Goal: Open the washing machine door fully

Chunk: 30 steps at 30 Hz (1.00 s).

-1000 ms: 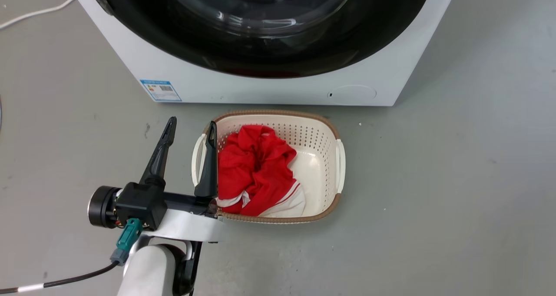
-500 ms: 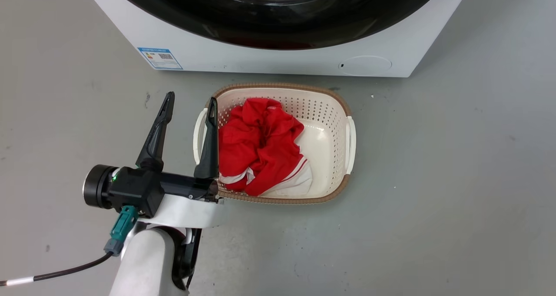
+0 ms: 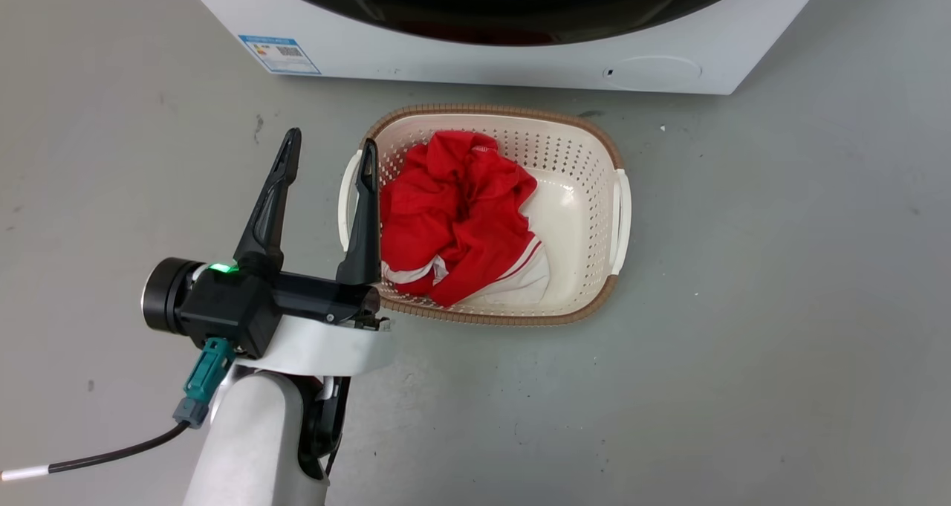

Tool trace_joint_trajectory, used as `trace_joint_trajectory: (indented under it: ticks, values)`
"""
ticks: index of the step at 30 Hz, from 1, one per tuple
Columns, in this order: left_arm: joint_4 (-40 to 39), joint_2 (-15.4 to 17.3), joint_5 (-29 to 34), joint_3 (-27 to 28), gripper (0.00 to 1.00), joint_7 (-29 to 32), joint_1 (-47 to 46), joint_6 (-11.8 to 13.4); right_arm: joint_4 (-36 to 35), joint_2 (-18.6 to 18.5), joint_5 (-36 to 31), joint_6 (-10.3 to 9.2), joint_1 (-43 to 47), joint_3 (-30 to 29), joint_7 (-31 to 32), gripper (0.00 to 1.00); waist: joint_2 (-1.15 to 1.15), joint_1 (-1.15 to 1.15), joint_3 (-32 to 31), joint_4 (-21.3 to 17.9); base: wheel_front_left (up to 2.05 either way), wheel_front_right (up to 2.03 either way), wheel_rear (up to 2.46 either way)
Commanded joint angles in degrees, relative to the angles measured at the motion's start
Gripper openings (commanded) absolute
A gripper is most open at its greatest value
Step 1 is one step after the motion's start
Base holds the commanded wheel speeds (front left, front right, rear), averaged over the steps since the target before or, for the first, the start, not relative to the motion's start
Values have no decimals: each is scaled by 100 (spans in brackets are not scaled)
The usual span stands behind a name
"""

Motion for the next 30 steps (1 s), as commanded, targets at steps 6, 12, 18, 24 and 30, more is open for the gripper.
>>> trace_joint_trajectory:
  ticks: [6, 12, 18, 24, 30]
  values:
    - [-70, -1, -25, -51, 100, -15, -143, 35, 326, 203, -174, -1, -388, 94, -70, 0, 0, 0, 215, 80, 0, 0, 0]
    - [-83, -2, -14, -78, 100, -15, -204, 41, 473, 250, -195, 0, -517, 97, 107, 0, 0, 0, 298, 96, 0, 0, 0]
    - [-50, -2, -4, -61, 100, -15, -224, 33, 434, 245, -139, 0, -501, 101, 387, 0, 0, 0, 313, 73, 0, 0, 0]
    - [-20, -2, 21, -46, 100, -15, -206, 19, 146, 261, 9, 8, -290, 99, 937, 0, 0, 0, 241, 13, 0, 0, 0]
    - [86, -2, -9, -73, 100, -15, -39, 15, -57, 247, 184, 7, 134, 103, 1416, 0, 0, 0, -106, -27, 0, 0, 0]
